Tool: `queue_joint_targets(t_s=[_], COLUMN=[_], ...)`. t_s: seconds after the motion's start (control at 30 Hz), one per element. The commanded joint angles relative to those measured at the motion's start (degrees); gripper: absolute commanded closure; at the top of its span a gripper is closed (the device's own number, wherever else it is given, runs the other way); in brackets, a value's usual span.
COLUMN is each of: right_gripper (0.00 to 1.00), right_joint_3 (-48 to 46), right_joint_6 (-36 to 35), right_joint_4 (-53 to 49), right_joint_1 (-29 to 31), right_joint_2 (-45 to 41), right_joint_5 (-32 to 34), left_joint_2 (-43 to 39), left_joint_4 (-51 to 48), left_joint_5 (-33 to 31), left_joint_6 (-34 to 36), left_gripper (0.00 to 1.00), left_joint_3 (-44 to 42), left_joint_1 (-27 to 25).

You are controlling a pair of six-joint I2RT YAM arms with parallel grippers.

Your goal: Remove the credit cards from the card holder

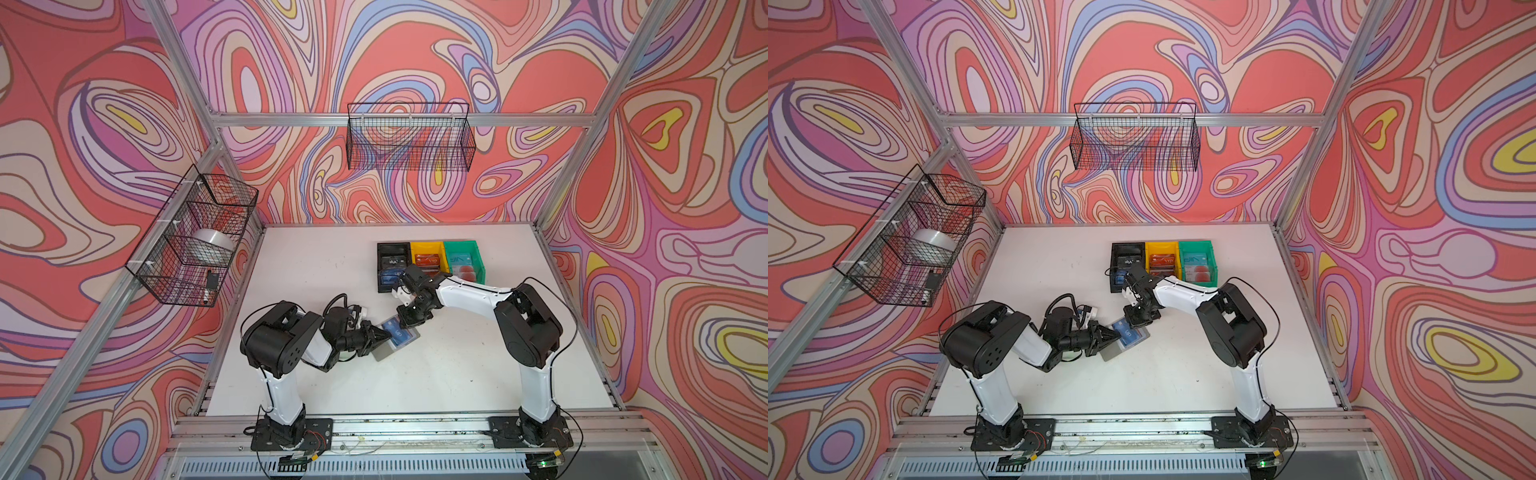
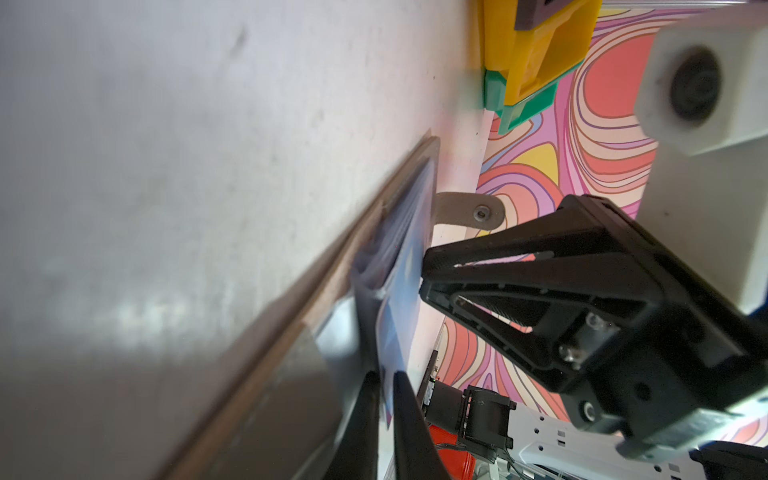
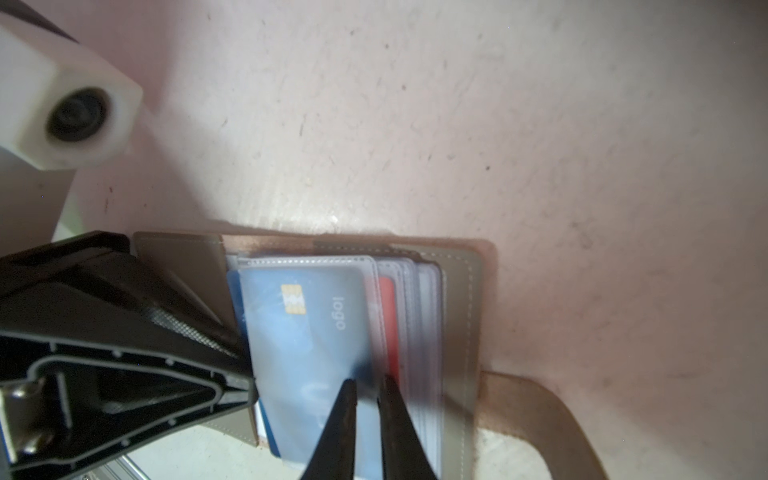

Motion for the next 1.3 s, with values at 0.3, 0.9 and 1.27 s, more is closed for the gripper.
queue_joint_targets(t_s=[0.3,0.9,1.27], right_gripper=[0.84,0.84,0.83], right_joint_3=[-3.7,-4.1,-4.0], right_joint_6=[-0.5,-0.3,-0.5], right_joint_4=[-3.0,-2.8,-2.9], right_joint_1=[0.0,0.0,0.0], right_joint_2=[7.3,7.4,7.6], right_joint_5=[5.8,5.8,5.8], left_joint_2=[2.0,1.7,0.6], left_joint_4=[-3.0,-3.3,-3.9], left_joint_5=[-0.1,0.8,1.6], left_joint_6=[-0.7,0.4,1.8], left_gripper=[0.94,0.98,1.00], left_joint_3=[-2.5,-4.9,-7.3], left_joint_1=[0.3,2.7,4.2])
